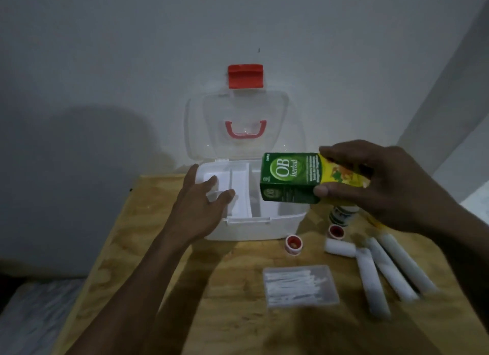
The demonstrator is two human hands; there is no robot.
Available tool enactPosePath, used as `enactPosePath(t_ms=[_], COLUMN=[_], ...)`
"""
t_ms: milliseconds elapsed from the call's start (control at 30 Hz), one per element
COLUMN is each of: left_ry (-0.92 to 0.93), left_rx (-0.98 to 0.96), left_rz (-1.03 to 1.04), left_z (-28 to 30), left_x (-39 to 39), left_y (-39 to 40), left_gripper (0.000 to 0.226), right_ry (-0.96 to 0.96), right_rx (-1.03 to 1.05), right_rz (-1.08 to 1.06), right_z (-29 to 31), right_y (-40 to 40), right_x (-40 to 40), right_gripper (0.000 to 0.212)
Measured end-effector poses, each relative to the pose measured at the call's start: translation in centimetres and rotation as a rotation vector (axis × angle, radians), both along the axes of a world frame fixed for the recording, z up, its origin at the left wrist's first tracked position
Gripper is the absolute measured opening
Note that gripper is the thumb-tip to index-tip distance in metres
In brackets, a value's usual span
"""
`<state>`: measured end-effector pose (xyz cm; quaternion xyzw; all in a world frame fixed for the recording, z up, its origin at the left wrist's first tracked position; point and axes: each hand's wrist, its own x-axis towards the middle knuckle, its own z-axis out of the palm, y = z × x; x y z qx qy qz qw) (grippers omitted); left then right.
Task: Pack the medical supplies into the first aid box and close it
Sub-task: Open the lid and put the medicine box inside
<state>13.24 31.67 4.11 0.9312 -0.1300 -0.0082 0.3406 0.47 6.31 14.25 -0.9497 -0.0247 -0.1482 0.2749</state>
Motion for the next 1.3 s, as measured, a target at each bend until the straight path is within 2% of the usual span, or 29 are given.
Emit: enactPosePath(t_ms=[200, 400, 600, 733, 867, 1000, 1200, 1300], left_ry=[-0.009, 0.008, 0.009, 0.013, -0.001, -0.017, -0.01, 0.004], left_rx=[0.003, 0.024, 0.02, 0.008, 0.004, 0.002, 0.005, 0.01], left_rz=[0.002, 0.005, 0.004, 0.005, -0.008, -0.02, -0.03, -0.014], left_z=[0.0, 0.0, 0.2, 0.5, 0.3, 0.3, 0.4, 0.4], left_x=[0.0, 0.1, 0.0, -0.2, -0.1, -0.2, -0.2, -0.2], left_y=[-0.1, -0.1, -0.1, -0.2, -0.1, 0.0, 0.0, -0.2], left_gripper=[0.06, 0.062, 0.06, 0.057, 0.056, 0.056, 0.056, 0.058], right_ry=[0.167, 0.294, 0.317, 0.334, 0.362, 0.401, 0.474, 0.494], right_rx=[-0.251, -0.4, -0.398, -0.325, -0.26, -0.363, -0.544, -0.558], right_rz=[0.089, 0.157, 0.212, 0.209, 0.219, 0.214, 0.242, 0.259], right_z=[0.4, -0.8, -3.5, -5.4, -5.9, -6.1, -6.4, -6.3], right_y=[-1.0, 0.7, 3.0, 3.8, 3.9, 4.3, 4.9, 5.0], right_x=[4.7, 8.3, 10.3, 10.9, 10.9, 10.9, 11.1, 11.3], right_gripper=[0.075, 0.07, 0.062, 0.065, 0.053, 0.063, 0.051, 0.051])
